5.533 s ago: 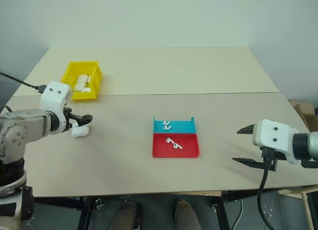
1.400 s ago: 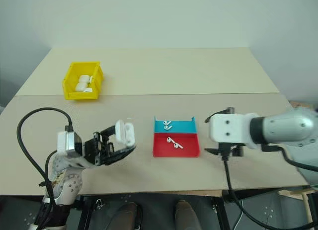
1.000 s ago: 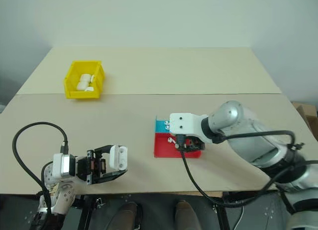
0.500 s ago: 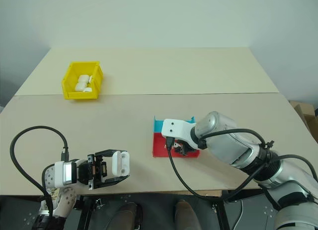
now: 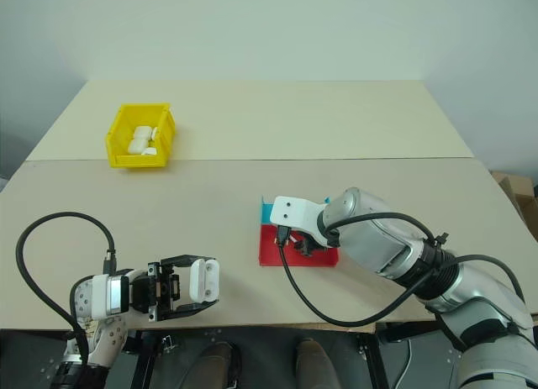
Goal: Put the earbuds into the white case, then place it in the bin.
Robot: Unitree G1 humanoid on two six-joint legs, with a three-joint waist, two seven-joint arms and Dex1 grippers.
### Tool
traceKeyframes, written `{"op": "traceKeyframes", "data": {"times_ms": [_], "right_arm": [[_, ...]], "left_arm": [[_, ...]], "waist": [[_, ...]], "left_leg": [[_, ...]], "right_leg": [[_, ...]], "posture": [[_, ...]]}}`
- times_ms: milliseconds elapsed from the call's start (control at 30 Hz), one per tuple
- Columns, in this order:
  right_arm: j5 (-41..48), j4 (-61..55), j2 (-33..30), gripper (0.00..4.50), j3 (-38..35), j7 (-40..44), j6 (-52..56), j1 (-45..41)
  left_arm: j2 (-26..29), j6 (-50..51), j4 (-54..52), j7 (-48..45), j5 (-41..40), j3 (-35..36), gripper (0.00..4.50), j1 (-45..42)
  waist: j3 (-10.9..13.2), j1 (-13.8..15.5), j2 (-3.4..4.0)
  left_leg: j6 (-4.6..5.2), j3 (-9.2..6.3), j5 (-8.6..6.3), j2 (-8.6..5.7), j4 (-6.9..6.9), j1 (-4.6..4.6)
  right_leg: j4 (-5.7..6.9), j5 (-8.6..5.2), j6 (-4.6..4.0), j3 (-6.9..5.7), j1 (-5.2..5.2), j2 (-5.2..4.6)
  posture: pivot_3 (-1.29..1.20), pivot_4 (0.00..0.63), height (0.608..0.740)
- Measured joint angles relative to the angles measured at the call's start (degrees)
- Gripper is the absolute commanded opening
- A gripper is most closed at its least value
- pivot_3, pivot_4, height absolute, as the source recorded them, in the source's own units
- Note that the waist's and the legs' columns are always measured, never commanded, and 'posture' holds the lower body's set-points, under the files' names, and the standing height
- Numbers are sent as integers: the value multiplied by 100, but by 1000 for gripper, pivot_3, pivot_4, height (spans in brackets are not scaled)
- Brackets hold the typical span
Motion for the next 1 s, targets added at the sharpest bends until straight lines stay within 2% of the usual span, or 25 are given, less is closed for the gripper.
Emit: {"op": "traceKeyframes", "data": {"times_ms": [1000], "right_arm": [[-12,153,42,1973,183,-46,-55,12]], "left_arm": [[17,-285,193,56,177,-37,2764,-19]], "waist": [[0,-3,0]], "left_leg": [[0,0,0,1,-2,-1]], "right_leg": [[-2,-1,-1,0,-2,0]], "posture": [[0,150,740]]}}
